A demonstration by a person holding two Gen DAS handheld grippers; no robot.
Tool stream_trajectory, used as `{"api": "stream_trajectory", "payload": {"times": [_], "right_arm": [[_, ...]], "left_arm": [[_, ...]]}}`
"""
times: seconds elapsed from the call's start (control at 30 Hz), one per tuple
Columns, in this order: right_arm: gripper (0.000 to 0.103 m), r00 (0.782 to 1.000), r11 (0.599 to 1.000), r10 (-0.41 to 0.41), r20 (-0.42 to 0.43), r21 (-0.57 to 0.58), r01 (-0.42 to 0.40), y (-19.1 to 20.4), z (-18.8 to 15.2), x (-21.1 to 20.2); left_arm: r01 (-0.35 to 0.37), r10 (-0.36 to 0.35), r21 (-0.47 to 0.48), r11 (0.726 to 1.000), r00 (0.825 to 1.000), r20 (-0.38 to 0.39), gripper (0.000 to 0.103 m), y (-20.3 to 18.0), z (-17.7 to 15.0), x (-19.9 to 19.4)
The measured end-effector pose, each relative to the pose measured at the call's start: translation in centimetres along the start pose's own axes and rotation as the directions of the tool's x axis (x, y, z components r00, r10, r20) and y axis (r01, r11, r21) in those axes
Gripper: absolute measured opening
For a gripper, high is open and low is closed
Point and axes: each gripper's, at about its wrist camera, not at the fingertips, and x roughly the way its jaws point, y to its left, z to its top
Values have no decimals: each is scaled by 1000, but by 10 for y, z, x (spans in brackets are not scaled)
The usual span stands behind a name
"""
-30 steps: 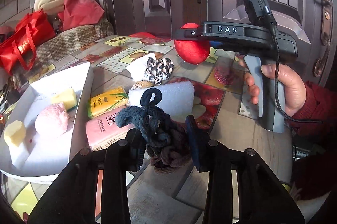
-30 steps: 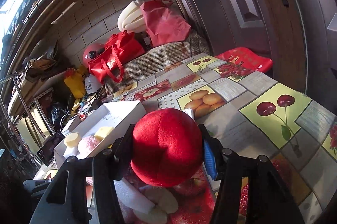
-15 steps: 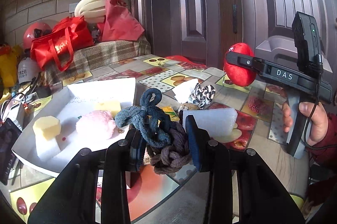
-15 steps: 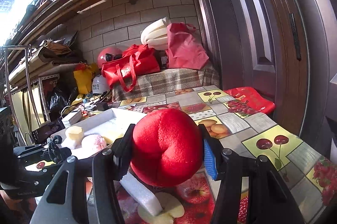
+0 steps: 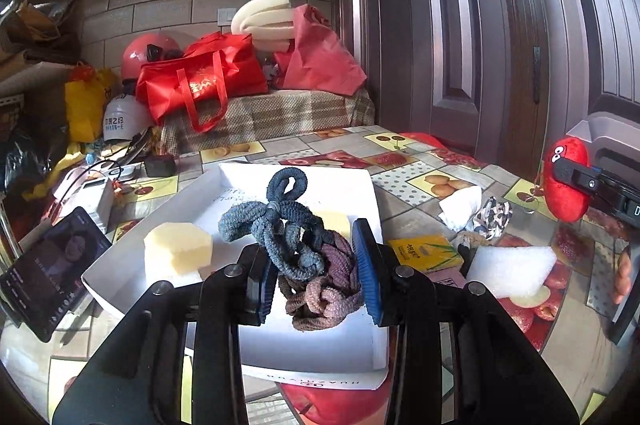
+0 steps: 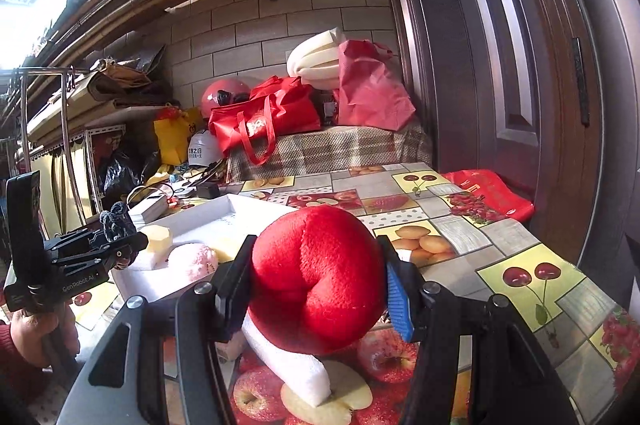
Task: Organize soft objects
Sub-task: 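Carry the blue rope toy over the box with the left tool while the right tool carries the red plush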
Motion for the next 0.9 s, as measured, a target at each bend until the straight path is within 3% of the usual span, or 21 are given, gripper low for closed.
{"api": "stream_trajectory", "payload": {"times": [0.1,0.23,0.9], "right_arm": [[57,1000,1000,30,-7,-1,-30,9,0,4],[57,998,998,66,-19,-12,-66,21,-2,8],[57,998,998,48,-36,-37,-49,27,-2,11]], "left_arm": [[-11,11,-39,999,1000,3,35,10,0,1],[-25,24,7,1000,1000,18,35,0,0,-1],[-71,72,-22,997,997,23,35,2,-1,-4]]}}
